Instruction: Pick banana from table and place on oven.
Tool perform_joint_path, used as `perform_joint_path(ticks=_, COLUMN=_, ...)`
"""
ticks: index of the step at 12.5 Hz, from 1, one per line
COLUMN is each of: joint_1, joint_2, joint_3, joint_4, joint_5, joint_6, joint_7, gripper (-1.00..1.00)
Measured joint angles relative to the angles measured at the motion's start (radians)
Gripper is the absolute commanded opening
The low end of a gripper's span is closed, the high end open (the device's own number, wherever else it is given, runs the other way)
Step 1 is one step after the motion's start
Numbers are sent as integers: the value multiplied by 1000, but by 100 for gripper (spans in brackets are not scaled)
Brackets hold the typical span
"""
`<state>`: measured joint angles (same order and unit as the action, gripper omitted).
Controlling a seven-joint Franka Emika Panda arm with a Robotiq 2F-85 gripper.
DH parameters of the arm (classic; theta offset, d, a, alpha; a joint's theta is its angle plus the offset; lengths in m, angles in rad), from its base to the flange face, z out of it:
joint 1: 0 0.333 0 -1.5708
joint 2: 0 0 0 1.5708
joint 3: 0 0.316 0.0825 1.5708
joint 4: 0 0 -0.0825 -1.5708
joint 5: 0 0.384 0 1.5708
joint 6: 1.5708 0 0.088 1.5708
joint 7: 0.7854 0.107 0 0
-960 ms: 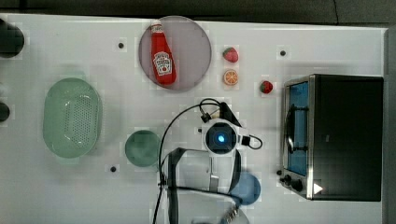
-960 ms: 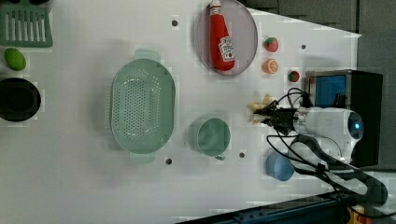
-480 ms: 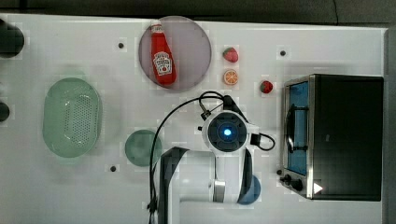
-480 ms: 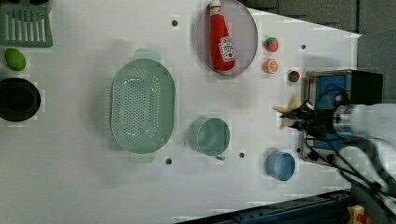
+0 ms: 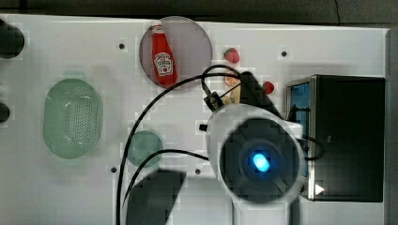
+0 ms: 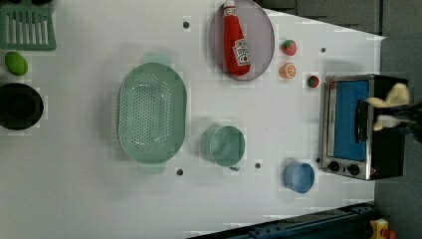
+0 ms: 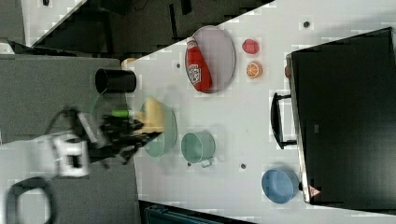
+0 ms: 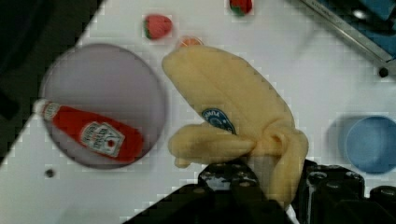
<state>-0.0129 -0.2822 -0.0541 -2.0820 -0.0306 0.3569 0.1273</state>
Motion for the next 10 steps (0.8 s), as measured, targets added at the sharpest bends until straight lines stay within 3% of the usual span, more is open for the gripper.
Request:
perform_joint_path(ticks=4, joint_1=-1, joint_2=34, joint_3=-71, joint_4=149, joint_5=-17, joint_6=-118, joint_7=-31, gripper=-48)
perform_joint_path(ticks=7, joint_1=-10, joint_2=166, joint_3=-198, joint_4=254, joint_5=-17, joint_6=-113, joint_7=-200, gripper=-48)
perform_joint_path(ticks=10, joint_1=-30, joint_2=310, joint_3=-370, joint_4=261, joint_5=-29, joint_6=-101, joint_7=-371, gripper=-48)
